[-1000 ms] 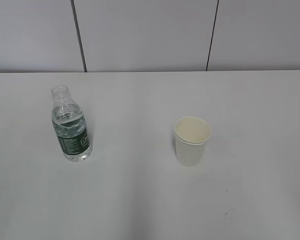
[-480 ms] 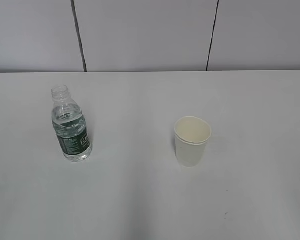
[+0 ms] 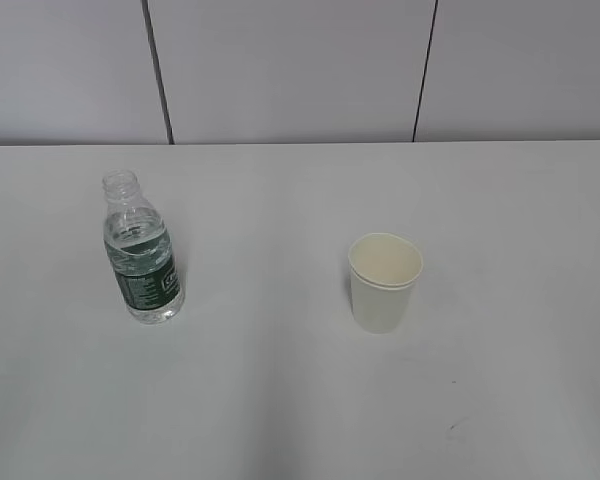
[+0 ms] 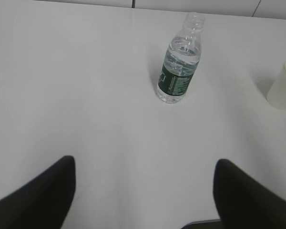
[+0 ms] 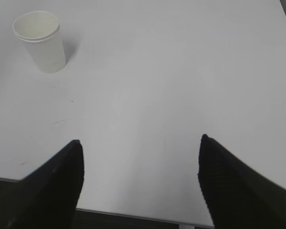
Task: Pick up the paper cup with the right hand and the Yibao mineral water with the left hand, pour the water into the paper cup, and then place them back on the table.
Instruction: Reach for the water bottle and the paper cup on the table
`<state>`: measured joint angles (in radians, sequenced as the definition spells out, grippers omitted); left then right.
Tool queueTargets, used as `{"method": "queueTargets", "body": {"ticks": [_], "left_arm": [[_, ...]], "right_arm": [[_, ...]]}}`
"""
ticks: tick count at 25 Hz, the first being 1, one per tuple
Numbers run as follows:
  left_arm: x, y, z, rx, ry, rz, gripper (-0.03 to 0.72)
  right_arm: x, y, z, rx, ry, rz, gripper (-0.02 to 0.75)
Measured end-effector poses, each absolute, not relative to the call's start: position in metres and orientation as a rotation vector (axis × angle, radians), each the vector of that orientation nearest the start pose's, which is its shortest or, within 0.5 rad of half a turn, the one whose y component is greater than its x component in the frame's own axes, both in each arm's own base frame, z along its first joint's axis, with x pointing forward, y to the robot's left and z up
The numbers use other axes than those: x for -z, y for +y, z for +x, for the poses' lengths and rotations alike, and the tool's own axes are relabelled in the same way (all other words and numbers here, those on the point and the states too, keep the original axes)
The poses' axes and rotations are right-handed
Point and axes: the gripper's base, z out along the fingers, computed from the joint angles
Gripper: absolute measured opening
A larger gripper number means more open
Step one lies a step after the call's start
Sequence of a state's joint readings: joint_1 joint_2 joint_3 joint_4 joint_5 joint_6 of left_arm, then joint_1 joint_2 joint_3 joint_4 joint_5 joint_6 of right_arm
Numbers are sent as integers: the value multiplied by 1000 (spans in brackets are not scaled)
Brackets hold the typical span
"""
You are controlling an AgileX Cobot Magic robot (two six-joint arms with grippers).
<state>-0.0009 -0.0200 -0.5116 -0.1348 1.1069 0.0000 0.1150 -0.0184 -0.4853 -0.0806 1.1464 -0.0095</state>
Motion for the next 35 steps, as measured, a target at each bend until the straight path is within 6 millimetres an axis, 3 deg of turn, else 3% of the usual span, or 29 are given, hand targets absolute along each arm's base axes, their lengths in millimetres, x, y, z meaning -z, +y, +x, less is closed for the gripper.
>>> {"method": "queueTargets", "body": {"ticks": [3,10,18,22,29,35], "left_arm": [[-277,-11,-12,162,2055,13,575],[-277,-11,-12,162,2055,13,572],[-277,-11,-12,162,2055,13,554],[-277,-11,-12,162,2055,13,554],[-277,-11,-12,161,2055,13,554],[-277,-11,-12,161,2055,13,541]], "right_arm": [[-267,-8,-9,35,2120,-124,586],[-292,-6,-3,21,1873,-119,586],[-295,3,54,46,1785,-189,586],[-279,6,74,40,1742,-203,586],[-227,11,88,-2,1766,-230,587],[-217,26,103,-58,1787,-377,587]]}}
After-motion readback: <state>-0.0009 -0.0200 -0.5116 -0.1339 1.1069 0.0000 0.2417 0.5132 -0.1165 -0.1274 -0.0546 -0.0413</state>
